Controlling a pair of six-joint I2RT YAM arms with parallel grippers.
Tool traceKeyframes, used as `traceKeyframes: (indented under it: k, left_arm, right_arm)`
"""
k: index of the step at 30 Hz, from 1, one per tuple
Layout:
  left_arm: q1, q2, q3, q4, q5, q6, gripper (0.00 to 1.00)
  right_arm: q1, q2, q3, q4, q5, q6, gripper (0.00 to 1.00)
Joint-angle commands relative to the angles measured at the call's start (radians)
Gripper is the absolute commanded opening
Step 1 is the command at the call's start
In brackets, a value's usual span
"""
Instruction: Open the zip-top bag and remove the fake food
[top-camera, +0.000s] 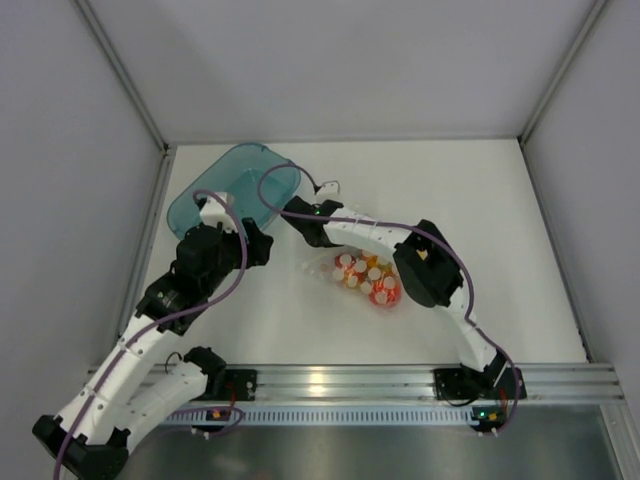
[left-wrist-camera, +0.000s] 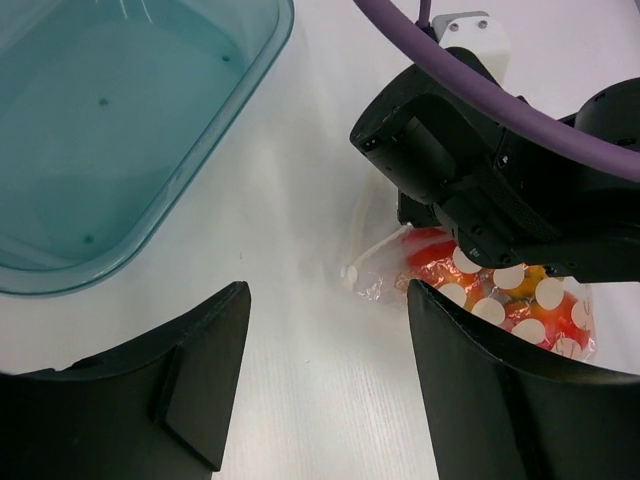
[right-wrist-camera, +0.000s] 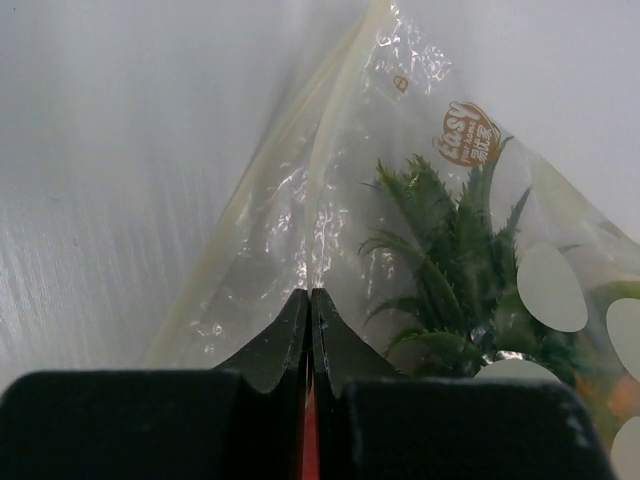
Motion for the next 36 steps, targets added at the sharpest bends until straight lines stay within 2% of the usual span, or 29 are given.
traceKeyframes:
  k: [1, 6, 10, 18, 25, 31, 36]
  left_arm:
    - [0.002, 0.019, -0.006, 0.013, 0.018, 0.004, 0.70]
    - [0.002, 0.068, 0.016, 0.016, 0.064, -0.019, 0.70]
    - [0.002, 0.085, 0.007, 0.050, 0.107, -0.048, 0.70]
    - [0.002, 0.155, -0.052, 0.258, 0.304, -0.163, 0.66]
    - [-0.001, 0.255, -0.087, 0.503, 0.514, -0.281, 0.62]
    - [-0.074, 0.324, -0.078, 0.619, 0.504, -0.333, 0.54]
    - [-0.157, 0.417, -0.061, 0.683, 0.446, -0.341, 0.51]
  right_arm:
    - [0.025, -0.104, -0.011, 0.016, 0.032, -0.007, 0.00]
    - [0.042, -0.208, -0.095, 0.074, 0.031, -0.035, 0.00]
    - [0.054, -0.363, -0.206, 0.163, 0.020, -0.072, 0.00]
    - [0.082, -0.578, -0.379, 0.249, -0.026, -0.191, 0.00]
    - [0.114, -0.826, -0.580, 0.427, -0.139, -0.313, 0.00]
    - [0.146, -0.972, -0.736, 0.536, -0.166, -0.328, 0.00]
    - [0.163, -1.029, -0.763, 0.547, -0.157, -0.310, 0.00]
